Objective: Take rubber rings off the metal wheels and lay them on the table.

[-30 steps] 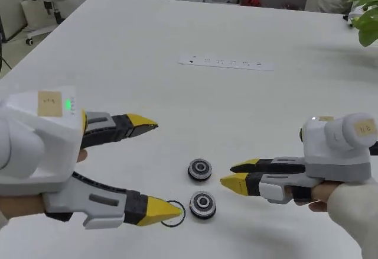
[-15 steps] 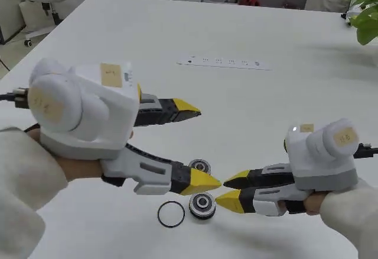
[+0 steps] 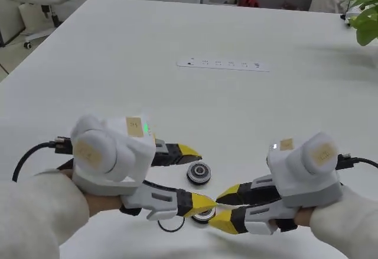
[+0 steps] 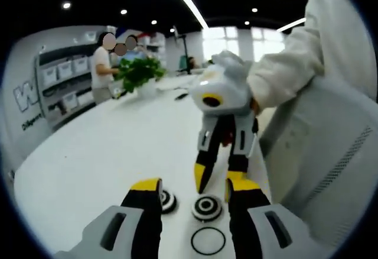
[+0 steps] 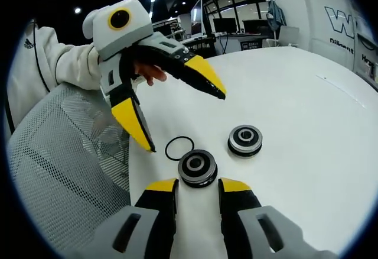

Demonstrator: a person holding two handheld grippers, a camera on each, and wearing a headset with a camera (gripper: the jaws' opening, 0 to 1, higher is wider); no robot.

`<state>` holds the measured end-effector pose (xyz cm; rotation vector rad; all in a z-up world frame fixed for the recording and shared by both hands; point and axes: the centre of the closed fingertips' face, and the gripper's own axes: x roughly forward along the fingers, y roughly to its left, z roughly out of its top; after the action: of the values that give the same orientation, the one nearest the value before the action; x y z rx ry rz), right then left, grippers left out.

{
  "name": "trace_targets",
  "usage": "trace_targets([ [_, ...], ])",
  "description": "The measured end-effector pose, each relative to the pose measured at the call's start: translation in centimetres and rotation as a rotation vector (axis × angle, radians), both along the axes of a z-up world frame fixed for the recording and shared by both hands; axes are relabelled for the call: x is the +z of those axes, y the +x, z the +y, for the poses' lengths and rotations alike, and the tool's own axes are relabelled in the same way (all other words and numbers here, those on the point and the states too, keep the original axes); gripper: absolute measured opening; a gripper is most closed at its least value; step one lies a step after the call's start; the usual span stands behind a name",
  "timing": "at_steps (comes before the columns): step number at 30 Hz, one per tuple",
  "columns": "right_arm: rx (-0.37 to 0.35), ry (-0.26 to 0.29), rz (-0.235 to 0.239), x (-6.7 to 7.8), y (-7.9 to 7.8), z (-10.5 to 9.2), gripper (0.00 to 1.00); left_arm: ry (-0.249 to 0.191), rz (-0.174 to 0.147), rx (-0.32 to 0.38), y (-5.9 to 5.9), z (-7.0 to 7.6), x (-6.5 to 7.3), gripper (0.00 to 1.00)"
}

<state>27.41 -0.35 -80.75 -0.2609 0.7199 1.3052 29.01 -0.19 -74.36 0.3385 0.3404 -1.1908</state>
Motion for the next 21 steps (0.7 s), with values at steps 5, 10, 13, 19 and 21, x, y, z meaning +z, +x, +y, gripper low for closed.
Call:
trace_targets([
  [5, 0.010, -0.007, -0.016, -0.2, 0.0, 0.1, 0.25, 0.012, 0.010, 0.008, -0.1, 0.0, -1.0, 0.40],
  [10, 0.010, -0.007, -0.017, -0.4, 0.1, 0.2, 0.24, 0.021, 0.065, 0.005, -0.6, -0.2, -2.6, 0.35],
  [13, 0.012, -0.006, -0.020, -0.4, 0.1, 0.2, 0.23, 0.047, 0.074, 0.003, -0.8, -0.2, -3.6, 0.33],
  [19, 0.011, -0.004, -0.025, -0.4, 0.2, 0.2, 0.21, 0.082, 0.079, -0.010, -1.2, -0.3, -4.7, 0.29],
  [21, 0.010, -0.004, -0.024, -0.4, 0.2, 0.2, 0.20, 0.093, 0.082, -0.010, -1.2, -0.2, -5.0, 0.28],
])
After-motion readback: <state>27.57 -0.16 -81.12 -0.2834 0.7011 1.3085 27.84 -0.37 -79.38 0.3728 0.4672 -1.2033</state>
